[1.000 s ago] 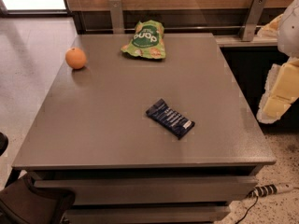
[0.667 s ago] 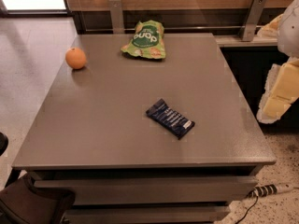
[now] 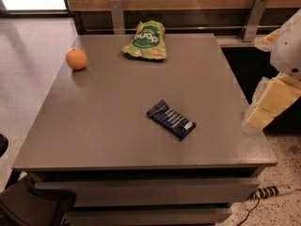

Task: Move rxbar blueberry near green rice chip bag

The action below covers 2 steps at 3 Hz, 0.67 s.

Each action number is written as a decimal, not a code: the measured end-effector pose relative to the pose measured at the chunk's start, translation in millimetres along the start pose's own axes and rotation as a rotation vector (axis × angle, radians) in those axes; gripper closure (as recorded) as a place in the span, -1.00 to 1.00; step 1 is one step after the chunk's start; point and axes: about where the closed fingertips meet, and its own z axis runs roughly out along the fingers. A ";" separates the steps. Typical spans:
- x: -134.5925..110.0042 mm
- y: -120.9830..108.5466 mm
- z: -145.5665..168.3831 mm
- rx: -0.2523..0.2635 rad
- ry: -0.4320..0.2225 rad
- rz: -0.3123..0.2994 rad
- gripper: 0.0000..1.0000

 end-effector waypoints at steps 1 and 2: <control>-5.4 23.9 37.3 -0.025 -0.130 0.136 -1.00; -8.9 49.8 80.6 -0.062 -0.274 0.259 -1.00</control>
Offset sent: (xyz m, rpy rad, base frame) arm 0.0575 0.0696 -0.0822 0.7860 -0.3072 -0.3231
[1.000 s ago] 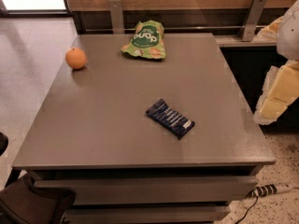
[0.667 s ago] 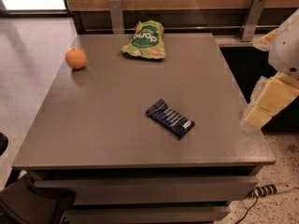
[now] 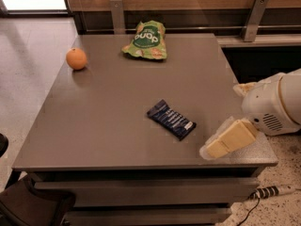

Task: Move rxbar blueberry near green rice chip bag

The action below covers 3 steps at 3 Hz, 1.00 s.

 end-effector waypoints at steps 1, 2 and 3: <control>2.2 18.2 47.4 0.004 -0.203 0.092 -1.00; -17.0 8.1 60.8 0.072 -0.361 0.129 -1.00; -41.1 -30.7 48.5 0.228 -0.490 0.167 -1.00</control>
Offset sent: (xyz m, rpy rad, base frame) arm 0.0943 0.0252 -0.0025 0.5369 -0.5008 -0.3744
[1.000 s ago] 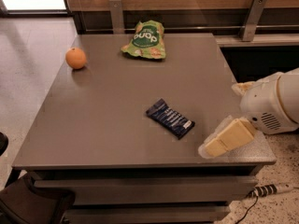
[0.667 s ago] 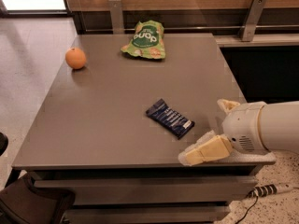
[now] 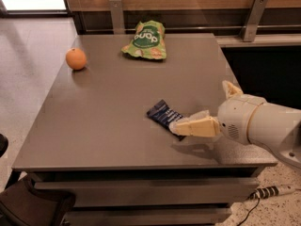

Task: Move rxbar blueberry near green rice chip bag

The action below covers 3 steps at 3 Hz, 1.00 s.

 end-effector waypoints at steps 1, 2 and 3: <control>-7.1 -16.1 0.8 0.075 -0.017 -0.012 -1.00; -6.8 -15.4 0.7 0.072 -0.015 -0.011 -1.00; 6.7 -1.5 15.2 0.006 0.010 0.037 -1.00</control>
Offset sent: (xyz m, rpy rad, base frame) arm 0.0123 -0.0089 0.0079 -0.0132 -0.0441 -0.0608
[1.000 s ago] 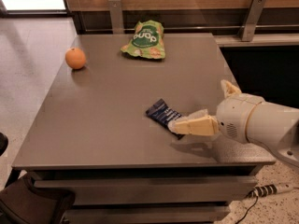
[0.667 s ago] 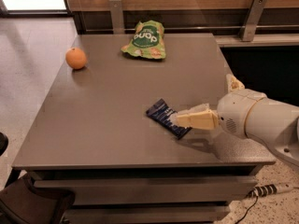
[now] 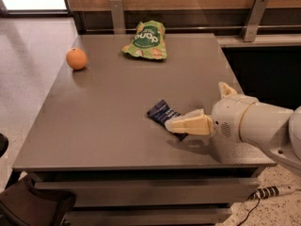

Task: Move rxbar blueberry near green rice chip bag

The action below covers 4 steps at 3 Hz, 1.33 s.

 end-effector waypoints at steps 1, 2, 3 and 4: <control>20.4 29.4 19.4 -0.122 0.015 0.064 -1.00; 34.8 43.4 27.6 -0.166 0.013 0.087 -1.00; 47.4 58.8 31.9 -0.174 -0.005 0.032 -1.00; 51.7 66.0 35.0 -0.175 -0.009 0.010 -0.66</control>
Offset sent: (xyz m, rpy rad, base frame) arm -0.0167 0.0434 -0.0506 0.1238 0.1267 0.1444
